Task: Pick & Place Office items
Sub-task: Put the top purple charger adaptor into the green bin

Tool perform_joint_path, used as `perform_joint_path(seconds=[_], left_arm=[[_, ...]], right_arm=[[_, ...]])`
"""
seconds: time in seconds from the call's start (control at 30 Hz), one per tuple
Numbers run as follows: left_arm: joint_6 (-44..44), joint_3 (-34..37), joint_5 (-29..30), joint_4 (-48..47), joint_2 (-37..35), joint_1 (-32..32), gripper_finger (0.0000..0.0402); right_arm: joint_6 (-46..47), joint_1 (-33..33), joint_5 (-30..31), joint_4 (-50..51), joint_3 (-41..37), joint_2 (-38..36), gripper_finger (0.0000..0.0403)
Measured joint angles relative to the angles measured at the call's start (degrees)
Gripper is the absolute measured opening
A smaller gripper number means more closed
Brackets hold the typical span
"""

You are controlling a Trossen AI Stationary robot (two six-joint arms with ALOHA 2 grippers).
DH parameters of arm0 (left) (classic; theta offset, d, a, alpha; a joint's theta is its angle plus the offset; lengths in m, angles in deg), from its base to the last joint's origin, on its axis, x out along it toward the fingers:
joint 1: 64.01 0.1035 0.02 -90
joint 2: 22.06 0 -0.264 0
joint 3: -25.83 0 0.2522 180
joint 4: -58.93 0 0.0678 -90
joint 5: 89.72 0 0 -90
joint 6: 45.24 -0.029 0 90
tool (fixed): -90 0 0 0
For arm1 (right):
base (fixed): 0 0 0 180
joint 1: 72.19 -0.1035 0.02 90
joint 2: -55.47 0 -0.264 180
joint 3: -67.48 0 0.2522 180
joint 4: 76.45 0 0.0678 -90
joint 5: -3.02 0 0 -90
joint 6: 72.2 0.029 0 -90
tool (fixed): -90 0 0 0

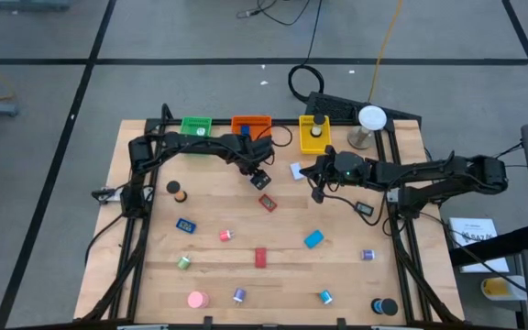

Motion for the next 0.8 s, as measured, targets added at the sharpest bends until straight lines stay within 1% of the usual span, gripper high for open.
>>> perform_joint_path(seconds=[0.2, 0.3, 0.4, 0.5, 0.8], left_arm=[[0.1, -0.7, 0.0, -4.8, -0.3, 0.0, 0.0286], [0.2, -0.9, 0.0, -5.6, -0.3, 0.0, 0.0301], [0.6, -1.0, -0.5, -5.4, -0.3, 0.0, 0.0303], [0.6, -1.0, -0.7, -4.9, -0.3, 0.0, 0.0284], [-3.8, -1.0, -0.7, -4.9, -0.3, -0.5, 0.0187]], right_arm=[[0.0, 0.0, 0.0, 0.0, 0.0, 0.0, 0.0000], [0.0, 0.0, 0.0, 0.0, 0.0, 0.0, 0.0000], [0.0, 0.0, 0.0, 0.0, 0.0, 0.0, 0.0000], [0.0, 0.0, 0.0, 0.0, 0.0, 0.0, 0.0000], [0.0, 0.0, 0.0, 0.0, 0.0, 0.0, 0.0000]])
